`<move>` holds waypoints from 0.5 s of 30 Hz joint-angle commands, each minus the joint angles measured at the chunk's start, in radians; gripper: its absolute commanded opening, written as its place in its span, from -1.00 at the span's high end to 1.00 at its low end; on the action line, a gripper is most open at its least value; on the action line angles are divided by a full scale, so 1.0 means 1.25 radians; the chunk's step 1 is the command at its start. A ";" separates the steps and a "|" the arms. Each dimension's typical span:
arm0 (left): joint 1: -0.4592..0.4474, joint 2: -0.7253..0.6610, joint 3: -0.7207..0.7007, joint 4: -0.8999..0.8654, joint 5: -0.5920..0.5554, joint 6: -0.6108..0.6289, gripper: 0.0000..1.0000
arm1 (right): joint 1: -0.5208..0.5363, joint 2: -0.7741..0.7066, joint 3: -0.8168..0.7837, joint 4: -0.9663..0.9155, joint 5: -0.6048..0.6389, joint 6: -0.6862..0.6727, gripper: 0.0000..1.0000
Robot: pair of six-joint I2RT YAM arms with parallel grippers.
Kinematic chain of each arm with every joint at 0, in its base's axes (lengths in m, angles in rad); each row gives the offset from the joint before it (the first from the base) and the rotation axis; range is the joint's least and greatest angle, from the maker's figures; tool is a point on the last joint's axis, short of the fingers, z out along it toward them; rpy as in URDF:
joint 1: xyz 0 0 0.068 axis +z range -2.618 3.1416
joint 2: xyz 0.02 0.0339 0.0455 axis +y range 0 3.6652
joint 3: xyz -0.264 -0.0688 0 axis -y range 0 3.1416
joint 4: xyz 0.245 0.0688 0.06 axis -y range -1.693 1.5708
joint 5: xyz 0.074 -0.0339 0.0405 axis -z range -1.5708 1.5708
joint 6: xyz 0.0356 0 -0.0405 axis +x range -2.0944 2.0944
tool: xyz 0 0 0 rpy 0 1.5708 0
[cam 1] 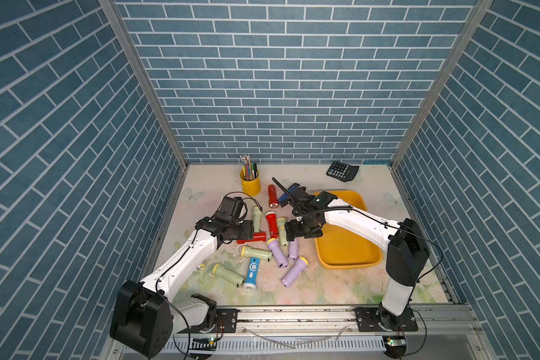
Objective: Put the flashlights into the storage boxes
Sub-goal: Pick up the flashlight from the center of the board.
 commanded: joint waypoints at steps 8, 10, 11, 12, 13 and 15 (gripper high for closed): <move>0.015 -0.009 -0.032 0.028 0.006 -0.014 -0.29 | 0.001 0.066 -0.042 0.044 -0.069 0.071 -0.33; 0.016 -0.011 -0.033 0.033 0.006 -0.016 -0.28 | 0.002 0.074 -0.045 0.041 -0.072 0.071 -0.29; 0.017 -0.010 -0.034 0.035 0.006 -0.015 -0.28 | 0.001 0.079 -0.047 0.038 -0.071 0.071 -0.28; 0.017 -0.009 -0.034 0.035 0.005 -0.016 -0.28 | 0.002 0.084 -0.049 0.037 -0.072 0.071 -0.28; 0.017 -0.009 -0.032 0.035 0.005 -0.016 -0.28 | 0.001 0.089 -0.052 0.043 -0.076 0.072 -0.28; 0.017 -0.006 -0.033 0.036 0.005 -0.016 -0.28 | 0.001 0.097 -0.063 0.057 -0.085 0.075 -0.26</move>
